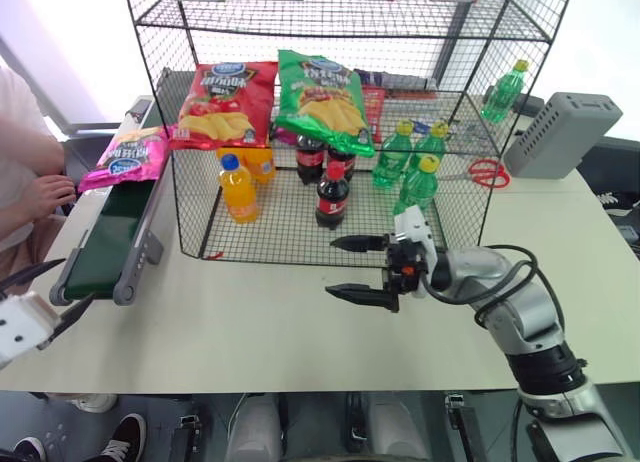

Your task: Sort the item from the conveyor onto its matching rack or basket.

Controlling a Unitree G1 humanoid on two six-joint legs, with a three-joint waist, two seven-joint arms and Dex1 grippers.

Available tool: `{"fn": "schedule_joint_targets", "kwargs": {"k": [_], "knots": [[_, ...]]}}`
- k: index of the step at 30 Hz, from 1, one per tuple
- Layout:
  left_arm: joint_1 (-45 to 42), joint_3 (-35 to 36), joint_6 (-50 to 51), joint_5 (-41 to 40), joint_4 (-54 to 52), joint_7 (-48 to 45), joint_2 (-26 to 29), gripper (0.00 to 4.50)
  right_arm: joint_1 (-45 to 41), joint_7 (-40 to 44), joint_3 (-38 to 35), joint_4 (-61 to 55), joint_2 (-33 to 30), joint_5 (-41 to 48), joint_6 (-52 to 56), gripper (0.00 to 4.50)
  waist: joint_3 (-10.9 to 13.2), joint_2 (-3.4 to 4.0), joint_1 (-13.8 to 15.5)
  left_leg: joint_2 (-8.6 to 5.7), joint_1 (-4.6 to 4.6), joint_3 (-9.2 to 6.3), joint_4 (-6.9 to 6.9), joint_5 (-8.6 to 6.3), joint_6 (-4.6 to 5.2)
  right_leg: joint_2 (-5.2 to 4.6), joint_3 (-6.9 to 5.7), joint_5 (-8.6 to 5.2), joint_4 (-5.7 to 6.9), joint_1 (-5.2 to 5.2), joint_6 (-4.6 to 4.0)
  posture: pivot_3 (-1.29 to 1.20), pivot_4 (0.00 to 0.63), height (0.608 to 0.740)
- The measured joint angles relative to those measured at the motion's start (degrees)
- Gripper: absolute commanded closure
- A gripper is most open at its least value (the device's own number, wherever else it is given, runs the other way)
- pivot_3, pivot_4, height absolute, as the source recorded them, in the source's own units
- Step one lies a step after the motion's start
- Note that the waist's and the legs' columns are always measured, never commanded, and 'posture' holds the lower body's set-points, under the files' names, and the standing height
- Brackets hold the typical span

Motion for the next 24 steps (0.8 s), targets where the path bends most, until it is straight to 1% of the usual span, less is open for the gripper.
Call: {"fn": "schedule_joint_targets", "kwargs": {"k": [4,8,12,19,24], "knots": [[1.03,-0.01,-5.36,4.84,4.18,3.86,0.9,1.25,-0.34,0.69,0.74,0.29,0.75,-0.36,-0.52,0.05,-0.01,-0.01,-0.08,0.02,-0.01,0.0,0.0,0.0,0.0,0.0,0.0,0.0,0.01,-0.01,0.0,0.0,0.15,0.74],[0.94,-0.4,-8.8,7.05,7.42,6.68,2.31,1.25,-0.34,0.84,0.74,0.29,0.73,-0.5,-0.52,0.05,0.0,0.0,-0.11,0.02,0.0,0.02,-0.01,-0.01,0.0,-0.01,0.0,0.0,0.01,-0.02,0.0,0.0,0.15,0.74],[-0.02,-1.4,-9.72,8.05,10.91,8.98,3.21,1.25,-0.34,0.83,0.71,0.28,0.67,-0.5,-0.4,0.05,-0.01,-0.01,-0.26,0.05,0.0,0.02,-0.02,-0.01,0.0,0.01,-0.01,0.0,0.02,-0.03,0.0,0.0,0.15,0.74],[-1.95,-1.98,-10.74,10.85,17.51,14.08,6.88,1.25,-0.21,0.56,0.56,0.19,0.21,-0.54,-0.25,0.05,-0.01,-0.01,-0.4,0.05,0.0,0.05,-0.03,-0.01,0.0,-0.01,-0.01,0.0,0.03,-0.04,0.0,0.0,0.15,0.74],[-4.0,-6.11,-10.89,11.29,18.74,15.75,6.92,1.25,-0.19,0.17,0.51,-0.03,0.06,-0.54,-0.22,0.05,-0.02,-0.03,-0.39,0.05,-0.01,0.06,-0.03,-0.01,0.0,-0.01,-0.01,0.0,0.04,-0.04,0.01,0.0,0.15,0.74]]}}
